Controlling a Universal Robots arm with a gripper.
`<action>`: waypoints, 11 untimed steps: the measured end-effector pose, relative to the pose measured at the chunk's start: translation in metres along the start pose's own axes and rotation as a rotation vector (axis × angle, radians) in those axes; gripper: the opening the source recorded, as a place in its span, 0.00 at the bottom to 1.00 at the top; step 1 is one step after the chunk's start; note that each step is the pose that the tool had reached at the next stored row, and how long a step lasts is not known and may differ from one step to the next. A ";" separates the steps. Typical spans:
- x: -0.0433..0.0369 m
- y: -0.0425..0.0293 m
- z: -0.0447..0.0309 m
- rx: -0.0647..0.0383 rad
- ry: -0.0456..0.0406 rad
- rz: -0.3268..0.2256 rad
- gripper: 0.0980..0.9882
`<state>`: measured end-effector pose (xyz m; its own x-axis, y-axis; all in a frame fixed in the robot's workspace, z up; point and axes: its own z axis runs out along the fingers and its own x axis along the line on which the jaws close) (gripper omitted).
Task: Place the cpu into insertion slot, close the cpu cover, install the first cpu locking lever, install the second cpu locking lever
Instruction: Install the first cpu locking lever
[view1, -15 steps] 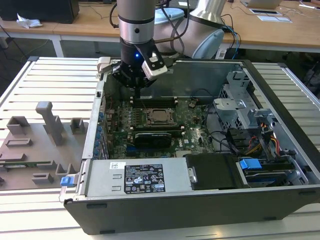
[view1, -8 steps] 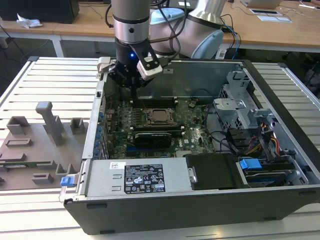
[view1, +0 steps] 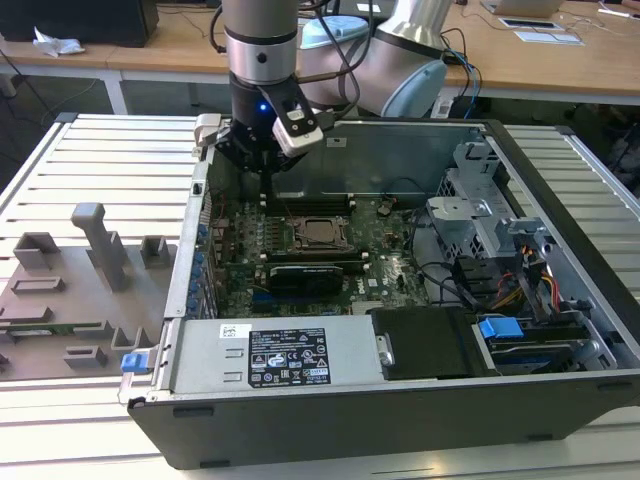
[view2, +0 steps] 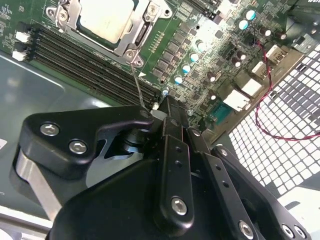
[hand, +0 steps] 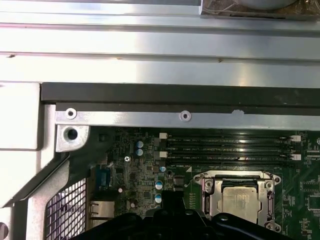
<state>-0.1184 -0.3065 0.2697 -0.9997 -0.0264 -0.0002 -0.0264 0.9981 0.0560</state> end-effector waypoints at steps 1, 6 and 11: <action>0.0000 0.0000 0.0000 0.000 0.0001 0.000 0.01; 0.0003 -0.0001 0.0012 0.000 -0.0001 0.000 0.01; 0.0004 -0.0001 0.0027 0.000 0.0001 0.000 0.01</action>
<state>-0.1188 -0.3065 0.2669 -0.9997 -0.0264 -0.0001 -0.0264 0.9981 0.0559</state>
